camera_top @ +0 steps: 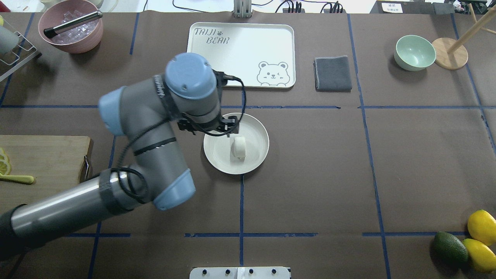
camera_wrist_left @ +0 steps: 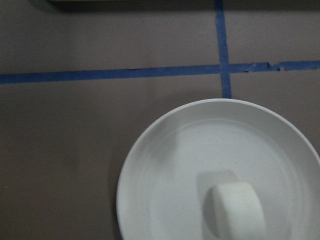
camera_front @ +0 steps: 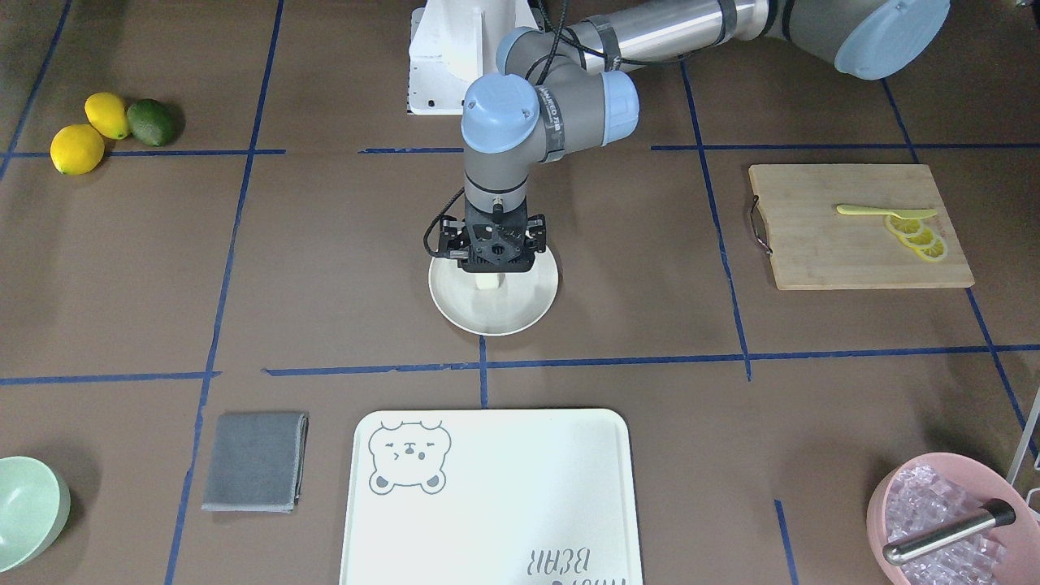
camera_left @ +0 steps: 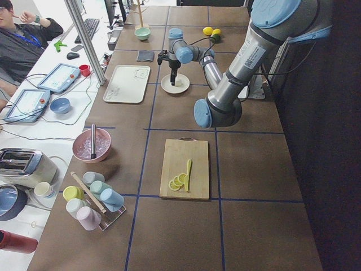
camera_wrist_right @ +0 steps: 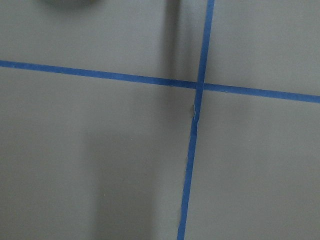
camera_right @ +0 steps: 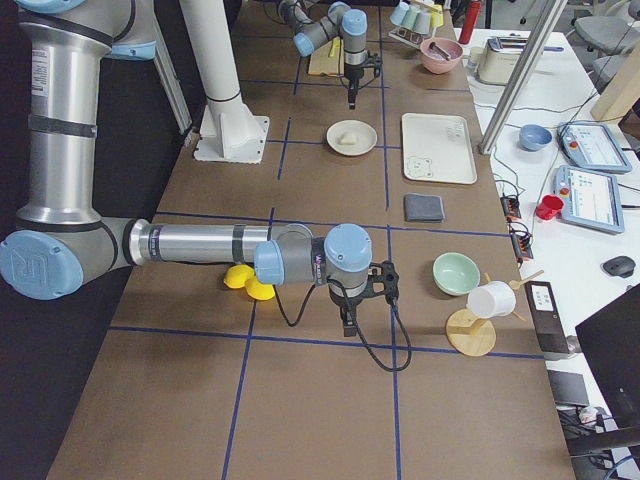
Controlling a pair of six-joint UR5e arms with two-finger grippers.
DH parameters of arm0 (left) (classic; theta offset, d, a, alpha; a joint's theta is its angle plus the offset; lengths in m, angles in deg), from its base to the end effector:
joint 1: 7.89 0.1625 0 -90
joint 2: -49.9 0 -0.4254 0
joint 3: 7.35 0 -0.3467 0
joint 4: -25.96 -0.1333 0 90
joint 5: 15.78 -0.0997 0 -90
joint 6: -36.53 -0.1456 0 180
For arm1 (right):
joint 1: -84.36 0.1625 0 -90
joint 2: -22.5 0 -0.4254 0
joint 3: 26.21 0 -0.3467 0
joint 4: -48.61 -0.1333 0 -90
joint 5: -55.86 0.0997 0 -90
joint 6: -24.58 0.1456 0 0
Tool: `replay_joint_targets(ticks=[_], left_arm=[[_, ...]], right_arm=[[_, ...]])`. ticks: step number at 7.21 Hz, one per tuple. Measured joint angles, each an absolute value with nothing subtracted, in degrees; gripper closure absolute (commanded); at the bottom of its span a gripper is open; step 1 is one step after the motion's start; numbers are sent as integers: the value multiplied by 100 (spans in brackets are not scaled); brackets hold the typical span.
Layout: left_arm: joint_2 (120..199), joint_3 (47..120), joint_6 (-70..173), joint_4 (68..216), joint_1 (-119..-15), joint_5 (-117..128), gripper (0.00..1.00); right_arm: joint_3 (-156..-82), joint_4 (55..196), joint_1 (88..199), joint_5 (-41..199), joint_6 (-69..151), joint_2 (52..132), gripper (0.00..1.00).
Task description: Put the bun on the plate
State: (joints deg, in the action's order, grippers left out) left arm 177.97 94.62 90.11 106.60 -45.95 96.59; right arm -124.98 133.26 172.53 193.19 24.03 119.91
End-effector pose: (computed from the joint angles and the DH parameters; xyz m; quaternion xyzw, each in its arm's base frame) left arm 0.4625 -0.4610 0.2688 0.0616 0.3815 0.0543 0.9207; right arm 0.0134 -0.4029 0.6625 0.0491 -0.4013 -0.0425 0.9137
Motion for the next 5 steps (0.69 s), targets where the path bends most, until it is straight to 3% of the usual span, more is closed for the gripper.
replay_joint_targets(ticks=[2,5], left_arm=[[16357,10326,6761,10416,-6018,10571,0],[14866,9920,3435,10406,-8407,11621,0]], right_arm=[[-12493,13325,17253,19294,2378,12005,0],[-12498,13325,17253,19288,2353,12014,0]])
